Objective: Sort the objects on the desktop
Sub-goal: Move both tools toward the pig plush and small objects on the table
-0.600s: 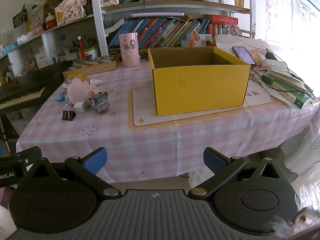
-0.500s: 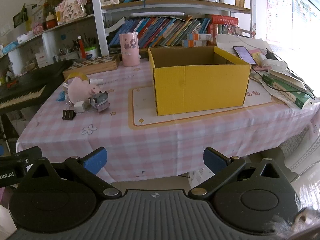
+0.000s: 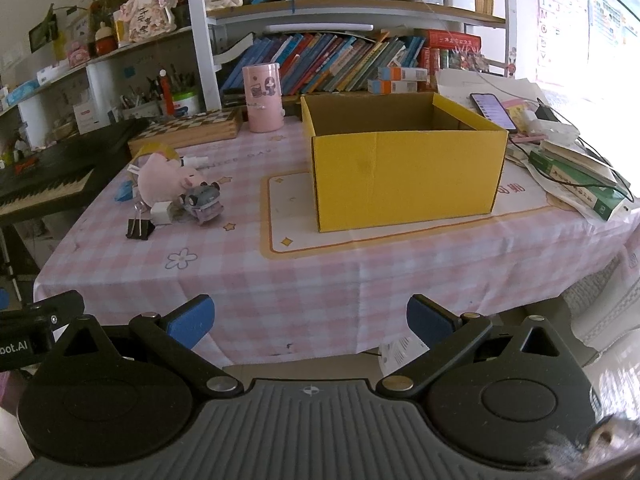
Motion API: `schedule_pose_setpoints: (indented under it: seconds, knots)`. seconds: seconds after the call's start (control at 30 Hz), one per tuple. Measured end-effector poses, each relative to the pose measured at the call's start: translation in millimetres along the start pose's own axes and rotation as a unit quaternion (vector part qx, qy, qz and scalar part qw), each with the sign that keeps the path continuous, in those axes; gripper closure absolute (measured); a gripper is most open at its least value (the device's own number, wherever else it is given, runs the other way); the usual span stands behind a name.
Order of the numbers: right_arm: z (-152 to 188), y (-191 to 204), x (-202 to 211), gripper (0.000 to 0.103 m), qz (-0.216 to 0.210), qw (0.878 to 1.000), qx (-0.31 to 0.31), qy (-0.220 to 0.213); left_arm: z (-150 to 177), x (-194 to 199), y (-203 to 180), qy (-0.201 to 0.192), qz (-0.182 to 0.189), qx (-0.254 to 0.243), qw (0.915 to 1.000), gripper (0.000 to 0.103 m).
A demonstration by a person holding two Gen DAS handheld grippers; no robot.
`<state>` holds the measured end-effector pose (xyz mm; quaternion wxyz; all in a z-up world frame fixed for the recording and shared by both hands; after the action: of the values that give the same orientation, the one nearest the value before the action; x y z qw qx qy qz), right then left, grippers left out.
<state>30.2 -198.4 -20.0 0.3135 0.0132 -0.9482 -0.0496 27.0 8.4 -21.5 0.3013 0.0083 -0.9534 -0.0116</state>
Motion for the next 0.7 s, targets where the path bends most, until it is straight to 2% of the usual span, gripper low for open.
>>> schedule_pose_setpoints:
  seconds: [0.7]
  knots:
    - [-1.7, 7.5, -2.8, 0.000, -0.002, 1.000, 0.004, 0.000, -1.0, -0.8, 2.8, 0.001, -0.001, 0.003, 1.0000, 0.000]
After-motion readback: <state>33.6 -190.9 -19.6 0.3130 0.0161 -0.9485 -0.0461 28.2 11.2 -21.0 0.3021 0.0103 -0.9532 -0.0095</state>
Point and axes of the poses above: each gripper's, at about its wrist camera, not at the fingertips, and x roughly against the way its jaws point, y to its left, z to its underside, the point moved 3 cm from there along -x, roughly the way its jaws point, and after that the axes turned 1 degree about -x, right-handed, at the moved point
